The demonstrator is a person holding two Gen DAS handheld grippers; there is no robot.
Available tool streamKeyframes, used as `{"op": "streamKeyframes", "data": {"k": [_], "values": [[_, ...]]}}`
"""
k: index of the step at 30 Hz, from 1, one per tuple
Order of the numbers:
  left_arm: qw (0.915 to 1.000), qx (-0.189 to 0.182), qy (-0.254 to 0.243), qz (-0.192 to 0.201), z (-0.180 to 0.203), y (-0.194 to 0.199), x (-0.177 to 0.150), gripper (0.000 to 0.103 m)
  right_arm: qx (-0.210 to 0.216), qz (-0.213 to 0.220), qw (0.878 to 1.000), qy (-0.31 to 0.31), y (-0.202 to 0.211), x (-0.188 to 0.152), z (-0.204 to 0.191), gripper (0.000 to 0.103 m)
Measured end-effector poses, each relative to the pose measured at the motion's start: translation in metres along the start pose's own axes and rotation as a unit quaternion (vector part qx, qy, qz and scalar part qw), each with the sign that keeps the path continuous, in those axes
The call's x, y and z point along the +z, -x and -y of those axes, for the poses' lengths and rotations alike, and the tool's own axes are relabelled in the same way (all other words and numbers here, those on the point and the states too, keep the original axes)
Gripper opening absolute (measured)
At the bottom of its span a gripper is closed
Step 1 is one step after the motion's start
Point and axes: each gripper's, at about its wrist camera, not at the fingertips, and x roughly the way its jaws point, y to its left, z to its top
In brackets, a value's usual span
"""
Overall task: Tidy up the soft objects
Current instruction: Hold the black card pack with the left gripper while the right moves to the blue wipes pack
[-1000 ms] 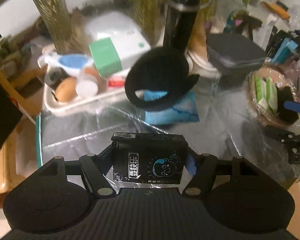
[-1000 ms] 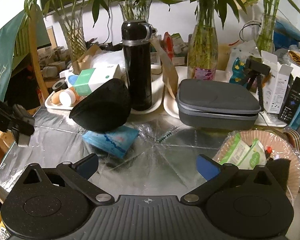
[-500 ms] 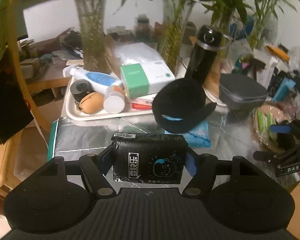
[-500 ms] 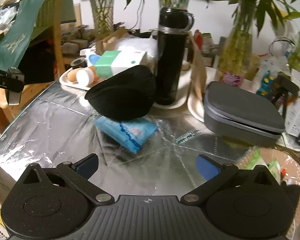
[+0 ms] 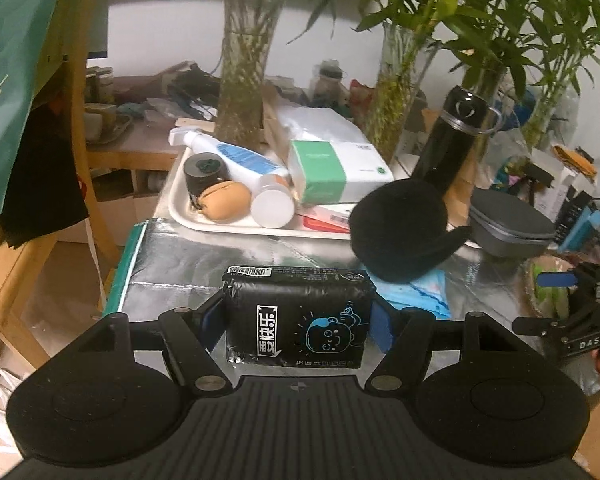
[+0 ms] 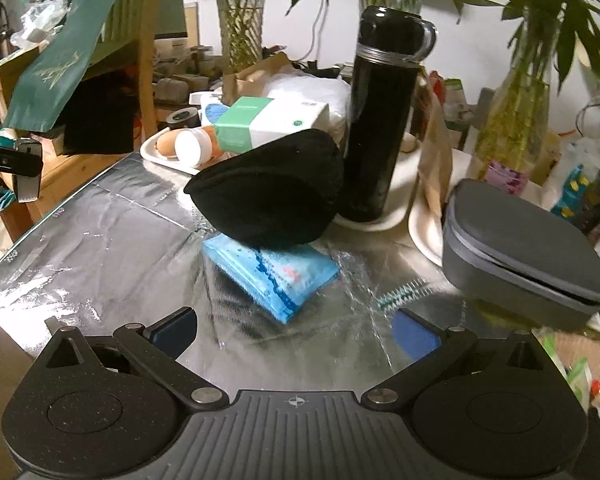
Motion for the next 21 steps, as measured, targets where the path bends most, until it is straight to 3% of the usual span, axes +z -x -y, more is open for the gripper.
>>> {"op": "streamKeyframes", "data": {"k": [11,21], "values": [[0.9994,-0.003,-0.004,0.035,-0.006,0.004,-0.004,0.069,0.036,-0.014,0.999,0.002,-0.036,-0.002,0.01,0.103],[0.9992,-0.024,-0.007,0.031,-0.002,0.004,-0.008,0.069,0.037,-0.005,0.999,0.025,-0.063,0.003,0.003,0.103]]}}
